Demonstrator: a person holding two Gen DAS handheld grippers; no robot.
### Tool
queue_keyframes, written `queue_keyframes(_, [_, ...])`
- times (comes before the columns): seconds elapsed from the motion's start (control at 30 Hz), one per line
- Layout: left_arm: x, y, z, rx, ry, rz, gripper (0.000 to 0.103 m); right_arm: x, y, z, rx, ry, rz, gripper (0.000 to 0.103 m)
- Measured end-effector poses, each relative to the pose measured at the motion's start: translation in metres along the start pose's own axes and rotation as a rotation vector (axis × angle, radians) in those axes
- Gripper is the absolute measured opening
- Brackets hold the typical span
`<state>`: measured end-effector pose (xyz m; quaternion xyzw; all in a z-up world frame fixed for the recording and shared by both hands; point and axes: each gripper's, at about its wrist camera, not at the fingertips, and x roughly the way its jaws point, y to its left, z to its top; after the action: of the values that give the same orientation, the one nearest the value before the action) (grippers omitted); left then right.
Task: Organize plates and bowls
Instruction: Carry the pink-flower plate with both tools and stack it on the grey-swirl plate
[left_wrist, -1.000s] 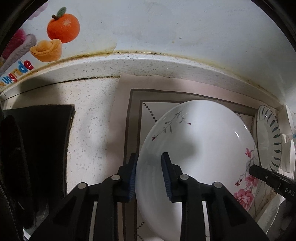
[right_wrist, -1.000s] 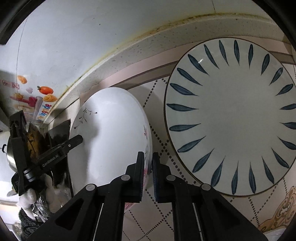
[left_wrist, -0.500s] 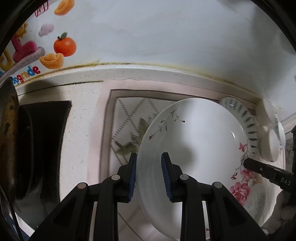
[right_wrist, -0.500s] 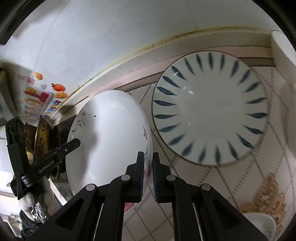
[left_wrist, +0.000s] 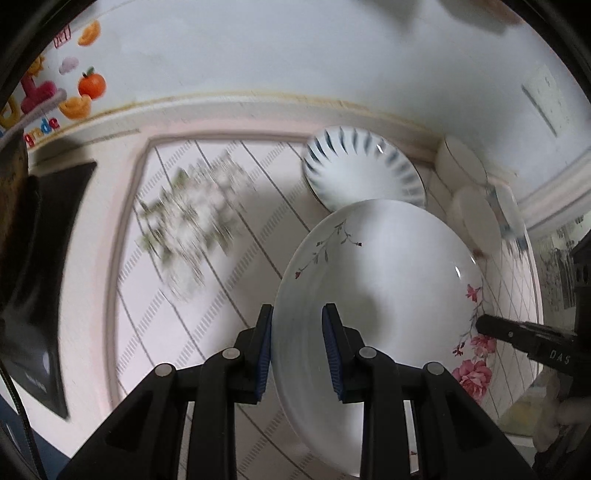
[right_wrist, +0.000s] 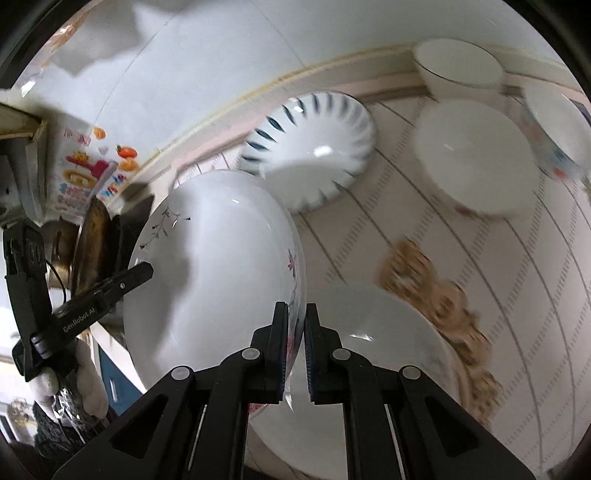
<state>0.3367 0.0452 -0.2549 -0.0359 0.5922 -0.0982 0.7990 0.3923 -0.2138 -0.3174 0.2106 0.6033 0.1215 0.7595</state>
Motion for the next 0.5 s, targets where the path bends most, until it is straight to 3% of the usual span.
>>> queue_keyframes(0.2, [0.022,-0.031,-0.035,-0.01,0.073,0.025,0.024,-0.006,-0.043,-0.03,-0.012,0.057,-0.026,0.01])
queue_keyframes(0.5, [0.042,-0.056,-0.067,-0.017,0.115,0.094,0.024,0.003,-0.08,-0.049,-0.041,0.123,-0.026,0.01])
